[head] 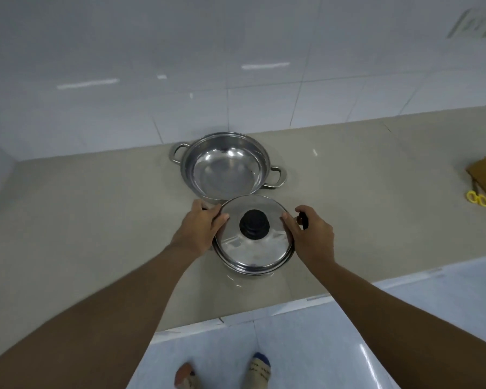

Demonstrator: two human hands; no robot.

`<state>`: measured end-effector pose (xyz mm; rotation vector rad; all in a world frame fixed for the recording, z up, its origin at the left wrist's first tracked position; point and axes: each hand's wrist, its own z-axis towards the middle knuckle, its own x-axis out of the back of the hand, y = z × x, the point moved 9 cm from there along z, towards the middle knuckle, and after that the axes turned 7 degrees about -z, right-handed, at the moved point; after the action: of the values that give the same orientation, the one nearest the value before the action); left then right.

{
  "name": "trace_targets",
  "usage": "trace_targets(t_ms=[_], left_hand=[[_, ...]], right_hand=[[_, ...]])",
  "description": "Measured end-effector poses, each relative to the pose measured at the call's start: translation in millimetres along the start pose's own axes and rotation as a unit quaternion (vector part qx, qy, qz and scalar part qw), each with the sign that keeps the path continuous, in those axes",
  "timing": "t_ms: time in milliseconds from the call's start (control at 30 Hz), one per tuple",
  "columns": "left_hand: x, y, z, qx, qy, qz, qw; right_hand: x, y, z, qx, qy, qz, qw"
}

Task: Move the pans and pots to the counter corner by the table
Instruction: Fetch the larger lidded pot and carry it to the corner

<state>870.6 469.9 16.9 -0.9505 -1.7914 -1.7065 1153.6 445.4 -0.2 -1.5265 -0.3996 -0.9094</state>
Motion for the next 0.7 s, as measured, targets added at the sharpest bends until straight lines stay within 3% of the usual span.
trace_targets(t_ms=[333, 700], left_hand=[[101, -66, -67, 0.039, 0.089, 0.017, 0.995], [259, -221, -223, 0.114, 0.187, 0.035, 0.975]], right_hand=[[-41, -118, -30, 0.103, -0.037, 0.006, 0.994], [-158, -309, -161, 0.205, -0.103, 0.050, 0.972]])
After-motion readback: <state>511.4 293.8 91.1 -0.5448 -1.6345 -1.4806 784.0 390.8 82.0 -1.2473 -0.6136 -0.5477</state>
